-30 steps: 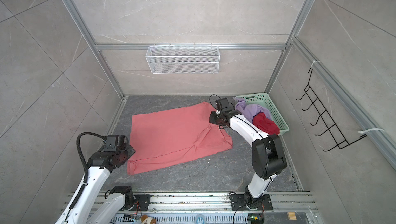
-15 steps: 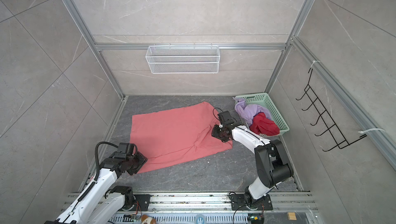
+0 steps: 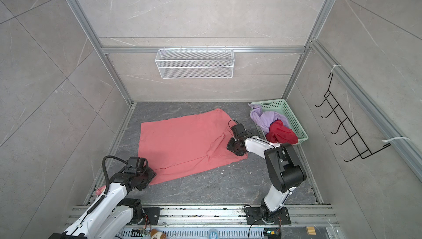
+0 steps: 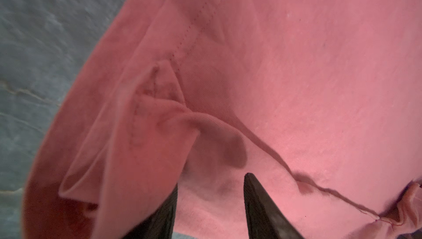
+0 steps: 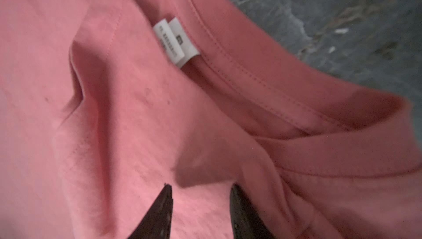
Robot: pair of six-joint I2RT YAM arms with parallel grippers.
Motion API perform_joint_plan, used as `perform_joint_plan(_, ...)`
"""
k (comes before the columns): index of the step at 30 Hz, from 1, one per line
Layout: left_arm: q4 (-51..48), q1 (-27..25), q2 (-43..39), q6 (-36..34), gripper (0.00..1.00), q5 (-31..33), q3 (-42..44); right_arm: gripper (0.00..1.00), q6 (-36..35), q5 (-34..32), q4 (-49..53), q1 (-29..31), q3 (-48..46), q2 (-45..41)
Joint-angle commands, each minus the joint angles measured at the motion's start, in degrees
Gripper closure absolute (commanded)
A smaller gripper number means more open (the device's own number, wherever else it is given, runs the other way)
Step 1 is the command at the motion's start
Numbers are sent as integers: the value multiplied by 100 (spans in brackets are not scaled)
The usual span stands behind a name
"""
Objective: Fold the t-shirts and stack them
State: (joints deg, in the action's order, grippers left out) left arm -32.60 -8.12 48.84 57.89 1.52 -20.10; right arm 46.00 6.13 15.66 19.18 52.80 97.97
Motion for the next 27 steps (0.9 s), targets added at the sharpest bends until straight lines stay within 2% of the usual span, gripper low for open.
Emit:
perform_joint_plan(1,85,-3,435,-153,49,245,15,57,333,-169,131,-150,-478,293)
perform_joint_plan(8,704,1,1372,-468,49,100,-256,59,857,-121,196,-161,-948,-69)
perform_joint_plan(14,913,-2,2326,-768,50,8,-664,60,1500,-68,35,-167,-1717,-605)
perform_joint_plan(19,889,0,2475,-821,50,-46,-778,61,1747,-130,103,-158,-2027,-979)
perform_joint_plan(21,810,0,2454,-832,50,-41,-792,61,1648,-149,164,-160,-2000,-1040)
perform_joint_plan(24,601,-5,2235,-916,51,-8,-875,59,1077,-345,200,-92,-1772,-1343)
perform_joint_plan(27,304,-5,1771,-1143,51,47,-1070,49,419,-646,359,69,-1207,-1868)
